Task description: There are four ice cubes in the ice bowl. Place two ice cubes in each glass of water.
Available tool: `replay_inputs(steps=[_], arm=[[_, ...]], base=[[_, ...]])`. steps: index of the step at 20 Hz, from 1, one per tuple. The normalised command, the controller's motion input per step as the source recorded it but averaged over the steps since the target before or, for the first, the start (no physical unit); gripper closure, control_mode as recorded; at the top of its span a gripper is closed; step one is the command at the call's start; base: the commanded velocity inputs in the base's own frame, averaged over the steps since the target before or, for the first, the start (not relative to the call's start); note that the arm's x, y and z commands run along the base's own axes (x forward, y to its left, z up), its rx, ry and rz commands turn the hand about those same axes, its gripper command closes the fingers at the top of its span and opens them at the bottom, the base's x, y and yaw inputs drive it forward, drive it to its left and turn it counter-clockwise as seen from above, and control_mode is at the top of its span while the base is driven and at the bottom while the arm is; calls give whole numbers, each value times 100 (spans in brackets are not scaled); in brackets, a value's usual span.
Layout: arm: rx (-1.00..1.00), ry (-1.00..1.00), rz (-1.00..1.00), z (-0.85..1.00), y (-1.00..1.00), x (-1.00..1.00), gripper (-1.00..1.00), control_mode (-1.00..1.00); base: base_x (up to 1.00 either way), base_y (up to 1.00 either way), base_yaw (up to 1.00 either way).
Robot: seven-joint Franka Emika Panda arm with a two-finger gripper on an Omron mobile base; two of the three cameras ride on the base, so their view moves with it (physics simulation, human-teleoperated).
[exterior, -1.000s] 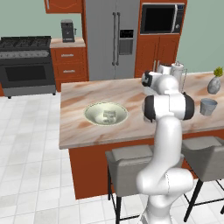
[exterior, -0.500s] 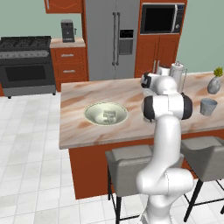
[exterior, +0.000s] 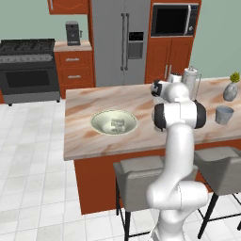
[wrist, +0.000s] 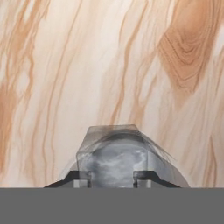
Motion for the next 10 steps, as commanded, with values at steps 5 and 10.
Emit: replay_inputs(steps=[5,10], arm=[[0,0,0,-8,4,5,-100,-100],[0,0,0,-4,1,2,-100,-100]], base=[[0,0,0],[0,0,0]])
